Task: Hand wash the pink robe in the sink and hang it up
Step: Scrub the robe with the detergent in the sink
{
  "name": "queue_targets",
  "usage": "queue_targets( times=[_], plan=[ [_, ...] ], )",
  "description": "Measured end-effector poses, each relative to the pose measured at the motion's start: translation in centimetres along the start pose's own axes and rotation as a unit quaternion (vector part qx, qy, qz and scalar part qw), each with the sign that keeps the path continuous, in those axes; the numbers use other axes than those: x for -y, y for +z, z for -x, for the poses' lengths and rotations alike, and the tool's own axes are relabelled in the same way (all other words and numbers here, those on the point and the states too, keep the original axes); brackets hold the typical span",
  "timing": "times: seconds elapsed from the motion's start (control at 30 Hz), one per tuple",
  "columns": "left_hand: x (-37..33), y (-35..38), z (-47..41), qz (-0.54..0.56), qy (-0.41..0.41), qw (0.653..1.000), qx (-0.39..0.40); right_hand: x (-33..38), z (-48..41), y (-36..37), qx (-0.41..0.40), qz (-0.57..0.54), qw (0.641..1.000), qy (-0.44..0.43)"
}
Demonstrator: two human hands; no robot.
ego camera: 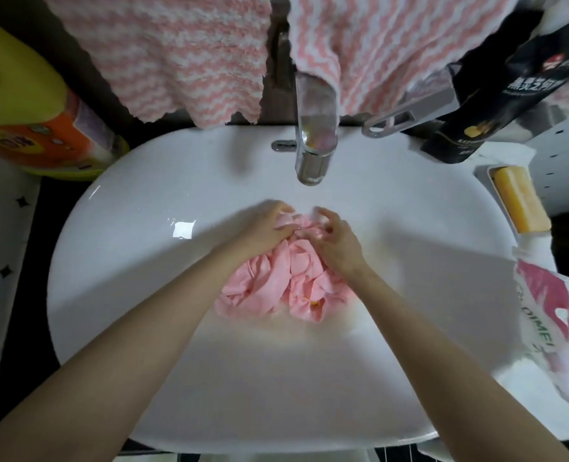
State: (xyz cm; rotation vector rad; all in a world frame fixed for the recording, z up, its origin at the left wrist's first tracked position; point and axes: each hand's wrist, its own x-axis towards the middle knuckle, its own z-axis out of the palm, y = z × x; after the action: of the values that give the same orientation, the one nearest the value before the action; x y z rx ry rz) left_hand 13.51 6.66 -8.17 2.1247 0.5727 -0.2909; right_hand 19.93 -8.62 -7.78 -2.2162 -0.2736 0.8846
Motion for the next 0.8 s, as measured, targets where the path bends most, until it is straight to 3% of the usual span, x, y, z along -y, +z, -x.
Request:
queue_targets(
  times=[0.1,0.17,0.23,0.3,0.33,0.4,0.53,0.63,0.8],
  plan=[
    [-1.6,-1.8,1.4,0.095,-0.037,0.995,-0.014,1.6,0.7,-2.1,0.092,-0.112,0.989,-0.001],
    [-2.4,-3.5,4.0,0.154,-0.098,0.983,-0.03,2.5,2.9,-4.1,0.098,-0.147,0.984,-0.025],
    [-1.4,-3.2,7.2,0.09,-0.071,0.993,-0.013,2.5,5.5,-4.4,0.069,-0.095,0.993,-0.019],
    [-0.2,-1.6,10.5,-0.106,-0.012,0.994,-0.026,0.6,7.6,-2.8,-0.018,0.095,0.991,-0.092],
    [1.0,-0.4,11.4,-0.22,0.024,0.974,-0.046,-0.6,8.3,-2.0,-0.055,0.207,0.966,-0.145],
    [2.7,1.2,12.1,-0.323,0.078,0.94,-0.077,-2.9,8.1,-0.2,-0.035,0.325,0.925,-0.193],
    [4.6,3.2,11.2,-0.373,0.1,0.917,-0.103,-3.6,6.2,1.9,0.004,0.363,0.903,-0.23],
    [5.0,4.3,10.4,-0.367,0.09,0.92,-0.102,-4.2,6.0,3.0,0.013,0.368,0.9,-0.232],
    [4.9,5.9,8.9,-0.356,0.079,0.91,-0.197,-3.8,4.8,3.9,-0.061,0.339,0.908,-0.237]
  ],
)
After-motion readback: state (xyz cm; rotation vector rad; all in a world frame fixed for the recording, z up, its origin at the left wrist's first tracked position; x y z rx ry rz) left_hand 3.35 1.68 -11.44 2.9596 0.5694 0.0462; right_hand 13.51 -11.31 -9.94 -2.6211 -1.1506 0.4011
